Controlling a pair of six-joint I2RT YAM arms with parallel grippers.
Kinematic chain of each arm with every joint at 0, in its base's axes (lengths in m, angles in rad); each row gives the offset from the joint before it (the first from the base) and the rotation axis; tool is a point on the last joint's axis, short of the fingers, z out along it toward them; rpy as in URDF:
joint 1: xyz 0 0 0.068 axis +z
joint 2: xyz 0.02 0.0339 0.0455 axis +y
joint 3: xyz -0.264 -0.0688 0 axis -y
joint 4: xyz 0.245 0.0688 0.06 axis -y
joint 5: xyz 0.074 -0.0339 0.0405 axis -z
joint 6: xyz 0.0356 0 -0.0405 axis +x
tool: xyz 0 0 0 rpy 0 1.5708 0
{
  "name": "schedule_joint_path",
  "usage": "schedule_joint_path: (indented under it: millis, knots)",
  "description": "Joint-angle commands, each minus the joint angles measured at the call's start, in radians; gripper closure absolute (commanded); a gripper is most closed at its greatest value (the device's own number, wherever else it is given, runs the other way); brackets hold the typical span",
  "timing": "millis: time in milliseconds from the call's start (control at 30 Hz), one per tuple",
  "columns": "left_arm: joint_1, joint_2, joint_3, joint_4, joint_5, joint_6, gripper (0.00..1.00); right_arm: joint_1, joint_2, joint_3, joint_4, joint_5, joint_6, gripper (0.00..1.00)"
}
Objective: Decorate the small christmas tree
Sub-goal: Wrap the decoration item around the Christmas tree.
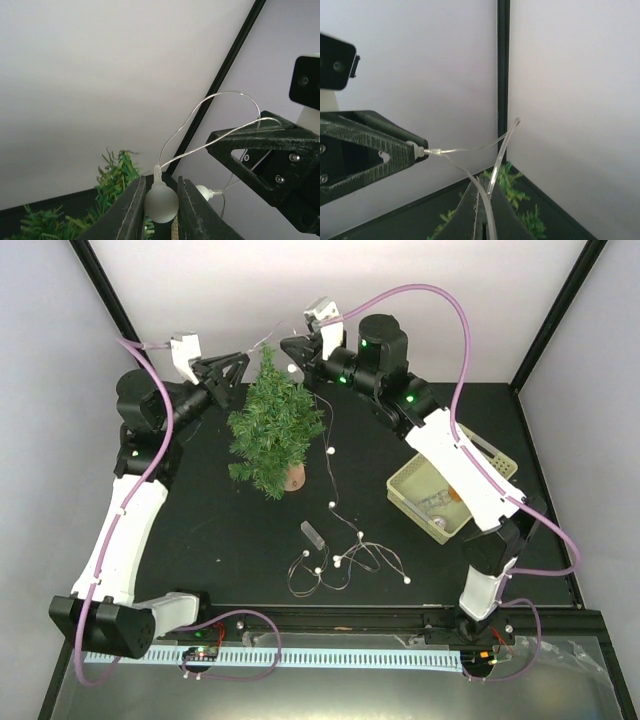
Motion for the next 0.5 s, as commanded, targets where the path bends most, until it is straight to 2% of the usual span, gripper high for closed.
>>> schedule_joint_path:
  millis: [0,167,467]
  knots:
    - [0.012,0.038,0.065,0.111,0.021,-0.036,0.82,-0.013,0.064,0.108,0.000,0.003,-0.005,0.99]
    - [0.016,0.077,0.073,0.126,0.017,-0.034,0.82,-0.024,0.139,0.179,-0.019,0.026,-0.007,0.99]
    - [0.022,0.134,0.068,0.153,0.036,-0.046,0.82,-0.038,0.203,0.190,-0.021,0.067,-0.035,0.98]
